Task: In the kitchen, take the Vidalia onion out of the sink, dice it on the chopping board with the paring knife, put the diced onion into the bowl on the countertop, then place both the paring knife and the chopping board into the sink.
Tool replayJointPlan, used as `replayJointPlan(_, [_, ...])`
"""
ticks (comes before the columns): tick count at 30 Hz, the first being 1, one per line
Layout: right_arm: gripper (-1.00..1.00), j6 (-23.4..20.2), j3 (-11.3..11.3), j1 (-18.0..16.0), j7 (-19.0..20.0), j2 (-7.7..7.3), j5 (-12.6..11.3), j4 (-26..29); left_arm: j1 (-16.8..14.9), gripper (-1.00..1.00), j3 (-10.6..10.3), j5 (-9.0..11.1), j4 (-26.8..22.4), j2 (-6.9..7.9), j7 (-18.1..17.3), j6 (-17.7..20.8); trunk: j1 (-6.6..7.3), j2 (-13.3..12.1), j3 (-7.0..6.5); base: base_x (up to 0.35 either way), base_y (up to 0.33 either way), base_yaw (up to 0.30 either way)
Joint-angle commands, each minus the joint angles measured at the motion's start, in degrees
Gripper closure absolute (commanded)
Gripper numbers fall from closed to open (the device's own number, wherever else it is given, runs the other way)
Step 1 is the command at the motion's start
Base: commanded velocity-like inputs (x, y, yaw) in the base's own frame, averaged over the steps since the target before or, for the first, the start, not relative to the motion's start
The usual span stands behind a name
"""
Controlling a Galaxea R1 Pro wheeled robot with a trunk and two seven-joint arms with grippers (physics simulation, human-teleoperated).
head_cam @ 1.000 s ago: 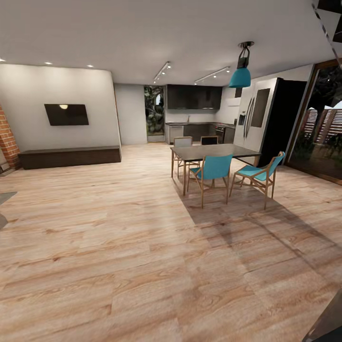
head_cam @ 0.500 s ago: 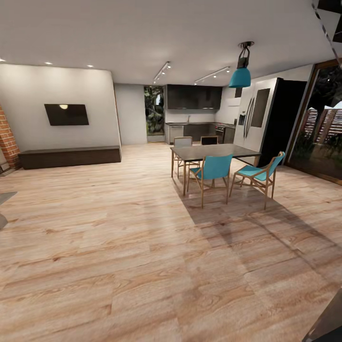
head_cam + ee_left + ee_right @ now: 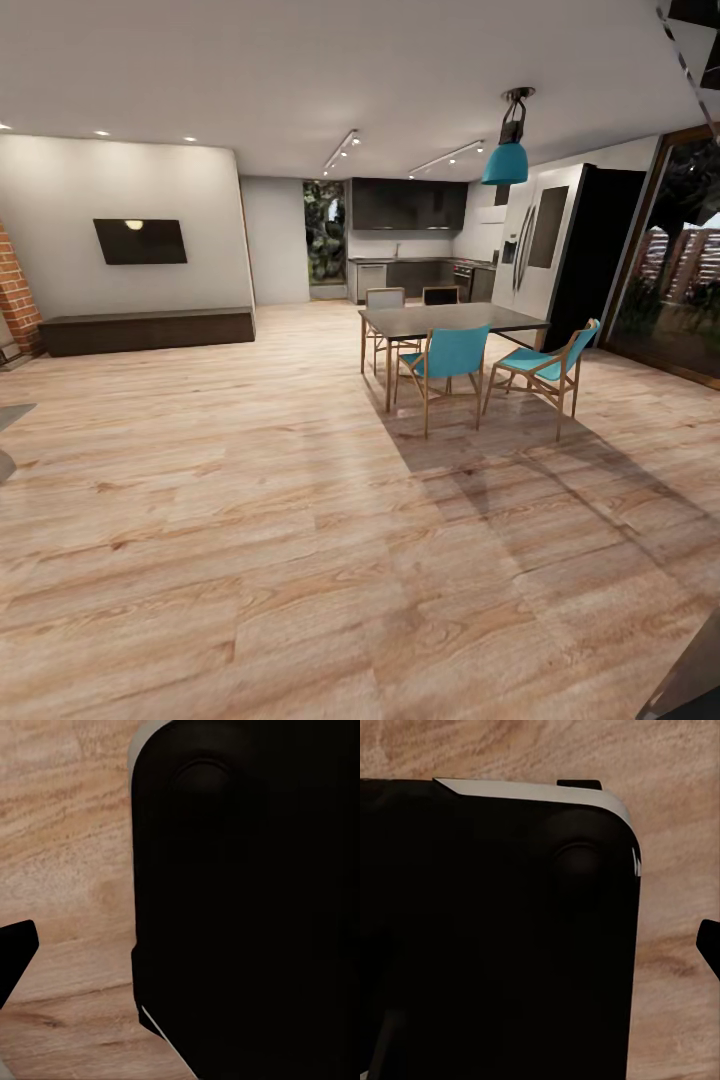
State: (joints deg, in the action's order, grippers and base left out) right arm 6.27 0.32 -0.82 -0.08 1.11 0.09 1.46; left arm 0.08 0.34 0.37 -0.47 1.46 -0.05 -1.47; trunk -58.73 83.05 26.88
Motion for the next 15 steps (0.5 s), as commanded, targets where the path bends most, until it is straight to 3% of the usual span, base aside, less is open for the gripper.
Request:
replayJointPlan(1, [-1.0, 0.2, 0.0, 0.0, 0.0, 0.01, 0.0, -0.1, 0.0, -1.0, 0.0, 0.1, -0.1, -0.25, -0.1, -0.1, 0.0, 0.0, 0.05, 0.0, 0.0, 0.0])
replayJointPlan(8, [-1.0, 0.2, 0.1, 0.0, 0.0, -0.11, 0.1, -0.1, 0.0, -1.0, 0.0, -0.1, -1.1, -0.95, -0.2, -0.7, 0.0, 0.0, 0.05, 0.0, 0.0, 0.023])
replayJointPlan(15, [-1.0, 0.2, 0.0, 0.0, 0.0, -0.22, 0.1, -0.1, 0.0, -1.0, 0.0, 0.0, -2.3, -0.62, -0.2, -2.7, 0.0, 0.0, 0.05, 0.0, 0.0, 0.209])
